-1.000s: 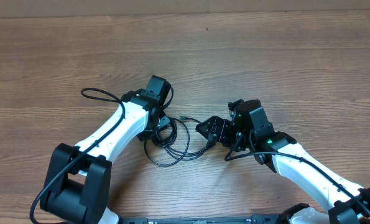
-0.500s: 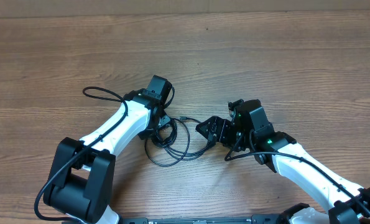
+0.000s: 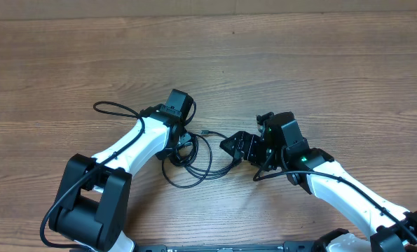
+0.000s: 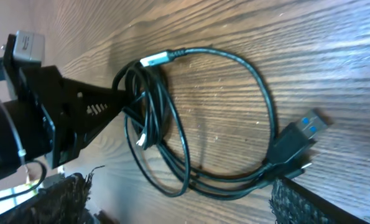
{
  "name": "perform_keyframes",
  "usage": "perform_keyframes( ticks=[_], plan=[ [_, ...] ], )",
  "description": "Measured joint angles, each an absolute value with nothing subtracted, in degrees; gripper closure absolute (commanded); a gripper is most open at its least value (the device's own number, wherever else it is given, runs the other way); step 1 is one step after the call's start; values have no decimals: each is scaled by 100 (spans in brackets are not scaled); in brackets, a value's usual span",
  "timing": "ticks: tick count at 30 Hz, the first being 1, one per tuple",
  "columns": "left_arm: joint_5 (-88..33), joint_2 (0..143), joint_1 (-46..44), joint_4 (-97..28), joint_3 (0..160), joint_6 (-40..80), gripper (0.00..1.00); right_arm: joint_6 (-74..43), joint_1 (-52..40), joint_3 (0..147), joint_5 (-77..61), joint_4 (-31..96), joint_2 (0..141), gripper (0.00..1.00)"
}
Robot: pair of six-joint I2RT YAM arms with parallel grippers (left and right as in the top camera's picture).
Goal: Untangle cables
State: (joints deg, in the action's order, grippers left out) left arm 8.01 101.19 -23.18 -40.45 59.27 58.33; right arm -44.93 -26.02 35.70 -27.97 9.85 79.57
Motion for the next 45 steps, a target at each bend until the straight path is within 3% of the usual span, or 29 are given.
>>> perform_keyframes(
  ticks=[4,10,14,17,20,27,30,35,45],
  plan=[
    [777,10116,-2318,-4108,5946,5833,96,-4552,-2622,3570,-2956,985,7957,16],
    [585,9819,-2318,-4510,6215,5743,96,-5022,-2646,3570,-3282,947,7957,39],
    [287,9181,-2318,-4506,6342,5664,96,-5540,-2812,3570,-3282,947,7957,38],
    [54,8759,-2318,-4499,6386,5660,96,-5902,-3035,3570,-3192,902,7957,28],
    [-137,8484,-2318,-4501,6392,5655,96,-6110,-3203,3566,-3118,666,7957,25],
    [-548,8313,-2346,-4471,6392,5640,96,-6643,-3326,3566,-3006,-244,7959,25],
    [-797,8313,-2405,-4272,6392,5640,96,-6862,-3391,3566,-2836,-405,7957,30],
    [-1188,8309,-2477,-3907,6392,5642,96,-7223,-3581,3566,-2279,-294,7970,35],
    [-1992,7872,-2506,-3699,6390,5754,96,-7708,-3677,3566,-1044,456,8119,34]
  ],
)
